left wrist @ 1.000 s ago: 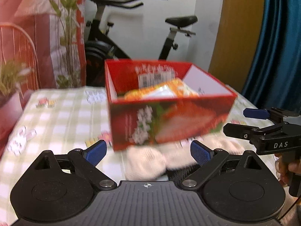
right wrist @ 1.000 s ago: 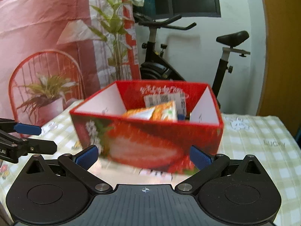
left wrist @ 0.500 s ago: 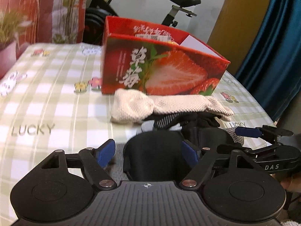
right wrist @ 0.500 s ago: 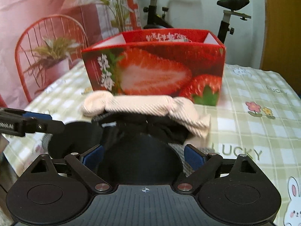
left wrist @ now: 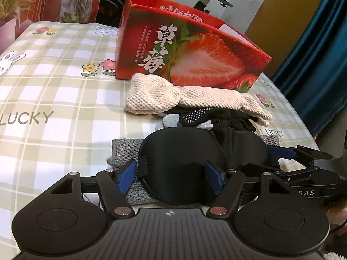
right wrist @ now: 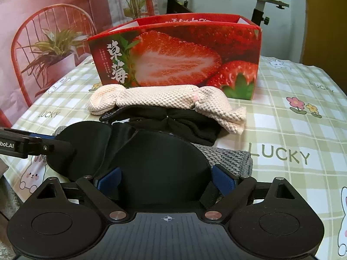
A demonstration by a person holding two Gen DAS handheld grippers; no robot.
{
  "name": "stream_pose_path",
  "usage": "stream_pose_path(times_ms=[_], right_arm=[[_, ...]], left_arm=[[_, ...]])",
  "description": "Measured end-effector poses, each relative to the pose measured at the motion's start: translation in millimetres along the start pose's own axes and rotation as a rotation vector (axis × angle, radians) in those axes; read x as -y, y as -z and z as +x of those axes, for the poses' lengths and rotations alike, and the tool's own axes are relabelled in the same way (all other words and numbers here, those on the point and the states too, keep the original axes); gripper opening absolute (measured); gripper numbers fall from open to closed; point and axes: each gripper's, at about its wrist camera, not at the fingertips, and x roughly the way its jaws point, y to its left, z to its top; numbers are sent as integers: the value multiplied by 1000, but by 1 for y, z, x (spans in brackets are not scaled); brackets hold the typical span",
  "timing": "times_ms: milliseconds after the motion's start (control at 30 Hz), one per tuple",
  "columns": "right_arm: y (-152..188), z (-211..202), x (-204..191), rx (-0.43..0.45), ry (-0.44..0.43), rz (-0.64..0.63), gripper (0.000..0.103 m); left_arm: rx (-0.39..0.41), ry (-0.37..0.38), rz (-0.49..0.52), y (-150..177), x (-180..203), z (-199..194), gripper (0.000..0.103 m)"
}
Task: Organize soft objects
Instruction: 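Close both tools on the black eye mask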
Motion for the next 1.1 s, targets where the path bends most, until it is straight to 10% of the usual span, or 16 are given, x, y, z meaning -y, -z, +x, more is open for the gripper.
stream_pose_path(times_ms=[133,333,633,1100], right_arm=[[0,1,-1,2,0,0,91],[-1,-3,0,27,-29,32,85],[-11,-20,4,145,-38,58,42],[-6,-12,10,58,-32,130,61]], left_arm=[[0,1,8,0,1,1,70],[59,23,16,-1,2,-11,36],[186,-46,1,-5,-2,-30,23],[111,-87,-63,-4,-14,-15,24]])
